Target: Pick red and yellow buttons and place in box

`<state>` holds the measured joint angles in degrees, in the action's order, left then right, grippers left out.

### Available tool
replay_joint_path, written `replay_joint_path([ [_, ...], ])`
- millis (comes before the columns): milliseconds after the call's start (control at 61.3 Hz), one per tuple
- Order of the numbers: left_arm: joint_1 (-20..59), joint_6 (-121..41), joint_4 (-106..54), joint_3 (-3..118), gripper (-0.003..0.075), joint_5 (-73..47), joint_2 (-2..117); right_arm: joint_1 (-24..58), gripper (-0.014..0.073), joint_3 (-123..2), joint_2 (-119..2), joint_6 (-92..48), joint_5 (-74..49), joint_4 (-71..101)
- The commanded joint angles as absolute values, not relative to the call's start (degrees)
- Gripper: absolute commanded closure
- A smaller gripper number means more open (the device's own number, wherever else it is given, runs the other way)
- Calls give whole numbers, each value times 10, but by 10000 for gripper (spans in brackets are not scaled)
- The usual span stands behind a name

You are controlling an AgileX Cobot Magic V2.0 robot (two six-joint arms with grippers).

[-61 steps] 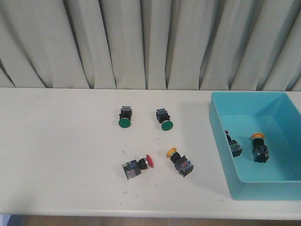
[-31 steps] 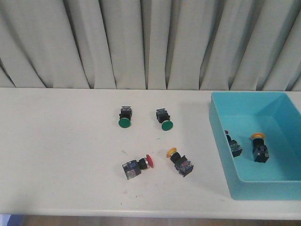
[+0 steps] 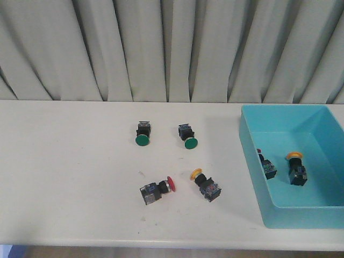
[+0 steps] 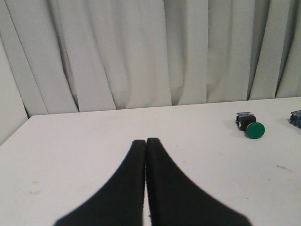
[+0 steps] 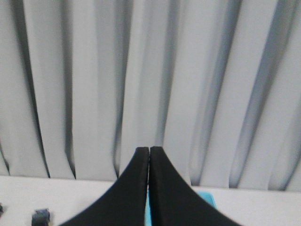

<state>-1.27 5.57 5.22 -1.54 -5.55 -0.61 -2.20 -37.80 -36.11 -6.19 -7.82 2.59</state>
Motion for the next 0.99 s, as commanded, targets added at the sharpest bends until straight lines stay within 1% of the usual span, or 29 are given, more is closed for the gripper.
replay_joint_path([
  [0, -12, 60, 46, -43, 727, -16, -15, -21, 601, -321, -323, 12, -10, -60],
  [277, -12, 60, 46, -43, 727, -16, -15, -21, 601, -109, -144, 35, -10, -71],
  [522, -12, 60, 46, -43, 727, -16, -15, -21, 601, 9, -8, 35, -12, -59],
  [620, -12, 60, 46, -43, 727, -16, -15, -21, 601, 20, 13, 35, -36, -54],
  [978, -12, 60, 46, -43, 726, -16, -14, -21, 601, 21, 11, 33, -39, -54],
])
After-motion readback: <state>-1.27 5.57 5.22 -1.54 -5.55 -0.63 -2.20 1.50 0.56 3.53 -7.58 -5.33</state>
